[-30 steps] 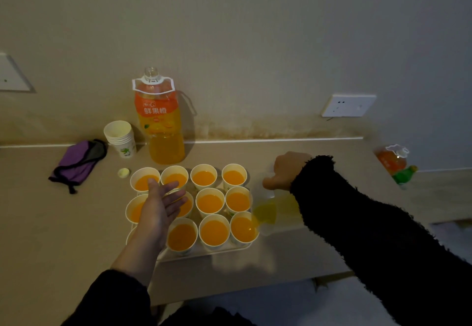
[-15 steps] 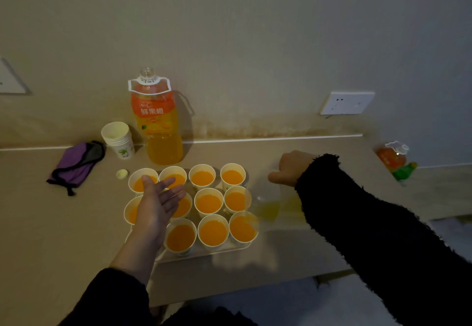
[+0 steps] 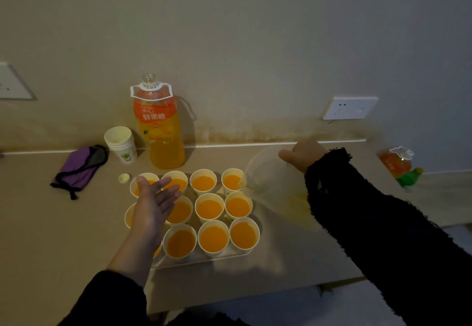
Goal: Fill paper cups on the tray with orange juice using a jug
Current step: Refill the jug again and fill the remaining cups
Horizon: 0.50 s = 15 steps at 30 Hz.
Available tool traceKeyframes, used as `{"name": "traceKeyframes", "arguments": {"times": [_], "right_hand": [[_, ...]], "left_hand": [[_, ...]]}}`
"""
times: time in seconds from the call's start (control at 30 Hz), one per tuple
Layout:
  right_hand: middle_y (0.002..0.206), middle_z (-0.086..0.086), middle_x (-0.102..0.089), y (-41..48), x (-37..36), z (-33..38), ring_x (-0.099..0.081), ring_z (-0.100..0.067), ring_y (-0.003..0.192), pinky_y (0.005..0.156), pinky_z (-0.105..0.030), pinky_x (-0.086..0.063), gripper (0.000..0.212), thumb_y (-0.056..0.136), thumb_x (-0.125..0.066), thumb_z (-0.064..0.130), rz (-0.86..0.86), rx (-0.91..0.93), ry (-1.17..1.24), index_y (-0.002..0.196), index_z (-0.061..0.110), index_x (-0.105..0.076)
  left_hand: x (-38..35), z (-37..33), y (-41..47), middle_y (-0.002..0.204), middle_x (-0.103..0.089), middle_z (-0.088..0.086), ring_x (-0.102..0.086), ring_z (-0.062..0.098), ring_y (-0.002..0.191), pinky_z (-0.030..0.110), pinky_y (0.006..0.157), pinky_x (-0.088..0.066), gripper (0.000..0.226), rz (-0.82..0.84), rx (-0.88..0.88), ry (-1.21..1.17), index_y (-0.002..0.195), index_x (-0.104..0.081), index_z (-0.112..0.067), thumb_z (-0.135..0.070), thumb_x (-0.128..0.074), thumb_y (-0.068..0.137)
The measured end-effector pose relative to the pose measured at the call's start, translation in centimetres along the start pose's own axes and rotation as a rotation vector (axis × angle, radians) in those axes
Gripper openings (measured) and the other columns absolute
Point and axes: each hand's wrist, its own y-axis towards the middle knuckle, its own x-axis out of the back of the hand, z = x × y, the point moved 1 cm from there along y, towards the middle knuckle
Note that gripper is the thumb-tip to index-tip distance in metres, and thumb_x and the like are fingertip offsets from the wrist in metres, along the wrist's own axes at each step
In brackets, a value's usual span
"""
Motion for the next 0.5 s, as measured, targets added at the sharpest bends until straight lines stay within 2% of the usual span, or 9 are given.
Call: {"name": "traceKeyframes", "arguments": {"times": [0.13, 0.23, 0.33, 0.43, 0.5], "right_hand": [[0.058, -0.007, -0.043, 1.1, -0.3, 0.7, -0.043, -0.021, 0.056, 0.052, -0.028, -0.028, 0.055, 0.065, -0.027, 0.061, -0.081, -0.047, 0.128, 0.055, 0.009, -0.044], [0.064, -0.01, -0.049, 2.3, -0.6, 1.1, -0.049, -0.027, 0.066, 0.058, -0.03, -0.033, 0.061, 0.086, -0.036, 0.059, -0.132, -0.057, 0.113, 0.063, 0.004, -0.049], [0.078, -0.013, -0.055, 3.1, -0.7, 1.8, -0.051, -0.029, 0.076, 0.065, -0.029, -0.035, 0.045, 0.093, -0.04, 0.049, -0.155, -0.054, 0.101, 0.08, 0.008, -0.054], [0.067, -0.009, -0.053, 3.6, -0.8, 2.5, -0.051, -0.028, 0.069, 0.054, -0.027, -0.032, 0.049, 0.092, -0.04, 0.05, -0.159, -0.035, 0.07, 0.078, 0.006, -0.056], [0.063, -0.006, -0.051, 4.0, -0.9, 3.0, -0.05, -0.024, 0.065, 0.053, -0.026, -0.033, 0.053, 0.091, -0.039, 0.051, -0.156, -0.02, 0.036, 0.078, 0.005, -0.059]], "left_hand": [[0.7, -0.3, 0.5, 0.114, -0.064, 0.013, -0.059, 0.025, 0.11, 0.039, 0.105, -0.036, 0.07, -0.031, -0.02, -0.013, 0.118, -0.058, -0.012, -0.059, -0.01, 0.097], [1.4, -0.6, 0.8, 0.104, -0.066, 0.009, -0.06, 0.023, 0.105, 0.036, 0.1, -0.038, 0.07, -0.057, -0.033, -0.018, 0.117, -0.058, -0.013, -0.059, -0.009, 0.097], [1.9, -0.8, 1.1, 0.099, -0.067, 0.005, -0.061, 0.021, 0.102, 0.034, 0.097, -0.038, 0.068, -0.084, -0.03, -0.035, 0.11, -0.06, -0.016, -0.061, -0.01, 0.096], [2.3, -0.9, 1.6, 0.1, -0.067, 0.005, -0.061, 0.02, 0.103, 0.034, 0.097, -0.038, 0.067, -0.115, -0.023, -0.037, 0.112, -0.06, -0.017, -0.06, -0.011, 0.097], [2.4, -1.0, 1.7, 0.103, -0.067, 0.007, -0.06, 0.021, 0.104, 0.034, 0.097, -0.037, 0.067, -0.133, -0.022, -0.035, 0.115, -0.059, -0.016, -0.059, -0.012, 0.097]]}}
